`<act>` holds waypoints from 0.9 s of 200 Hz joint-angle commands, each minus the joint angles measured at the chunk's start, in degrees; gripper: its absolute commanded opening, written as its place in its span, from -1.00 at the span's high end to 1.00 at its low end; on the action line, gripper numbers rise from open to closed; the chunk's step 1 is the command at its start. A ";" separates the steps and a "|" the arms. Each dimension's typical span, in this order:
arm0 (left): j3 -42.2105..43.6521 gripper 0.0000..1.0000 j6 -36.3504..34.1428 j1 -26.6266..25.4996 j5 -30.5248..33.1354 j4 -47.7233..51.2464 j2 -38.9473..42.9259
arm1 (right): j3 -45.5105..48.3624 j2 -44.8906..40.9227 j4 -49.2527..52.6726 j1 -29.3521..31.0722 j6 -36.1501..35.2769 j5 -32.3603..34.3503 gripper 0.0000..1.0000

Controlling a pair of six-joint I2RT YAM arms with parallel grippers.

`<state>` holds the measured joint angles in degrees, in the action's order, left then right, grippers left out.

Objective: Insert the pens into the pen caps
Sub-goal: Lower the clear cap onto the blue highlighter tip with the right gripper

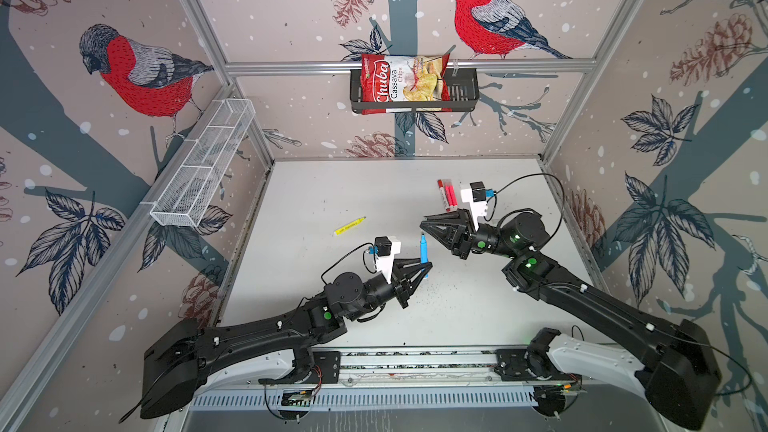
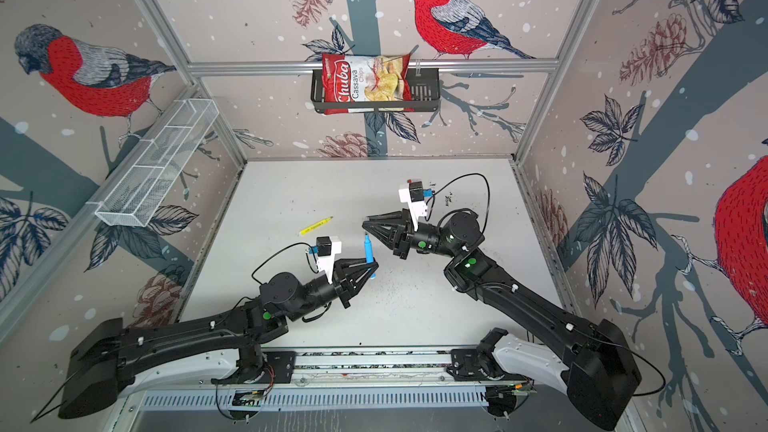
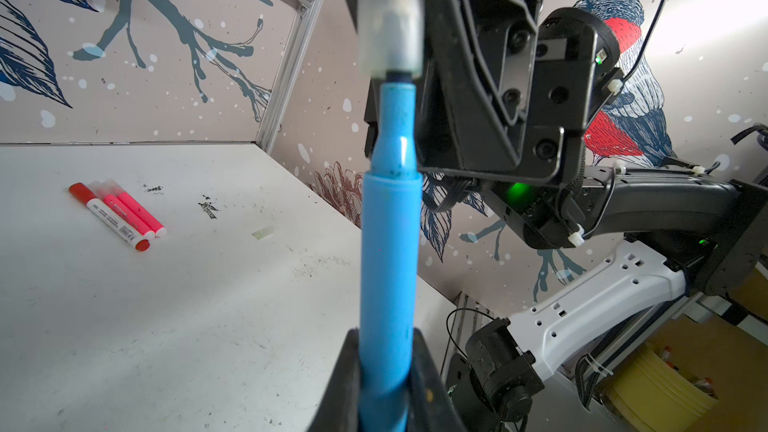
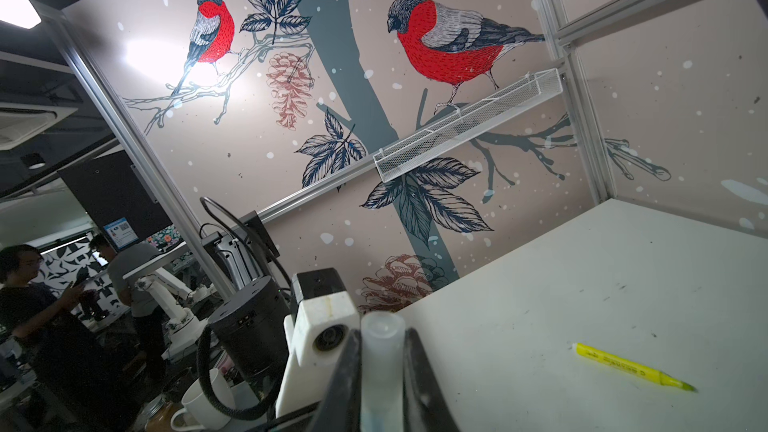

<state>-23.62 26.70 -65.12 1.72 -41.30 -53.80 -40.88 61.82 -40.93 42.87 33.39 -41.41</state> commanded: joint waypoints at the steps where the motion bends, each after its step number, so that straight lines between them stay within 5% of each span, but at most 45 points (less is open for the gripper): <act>1: -0.10 1.00 -0.94 -0.09 0.86 -2.59 0.35 | 0.54 -0.49 -1.41 0.52 0.32 -0.52 0.82; 93: 0.17 1.00 -0.89 -0.08 1.71 -2.55 2.31 | 4.36 -1.00 -1.53 2.18 0.13 2.06 0.83; 180: -0.17 1.00 -1.91 -0.14 0.96 -5.77 4.44 | 9.31 -1.73 5.31 7.83 -4.95 11.53 0.96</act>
<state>-22.96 26.76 -65.30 2.28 -35.48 -50.13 -32.84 59.07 -43.68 49.84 30.13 -29.17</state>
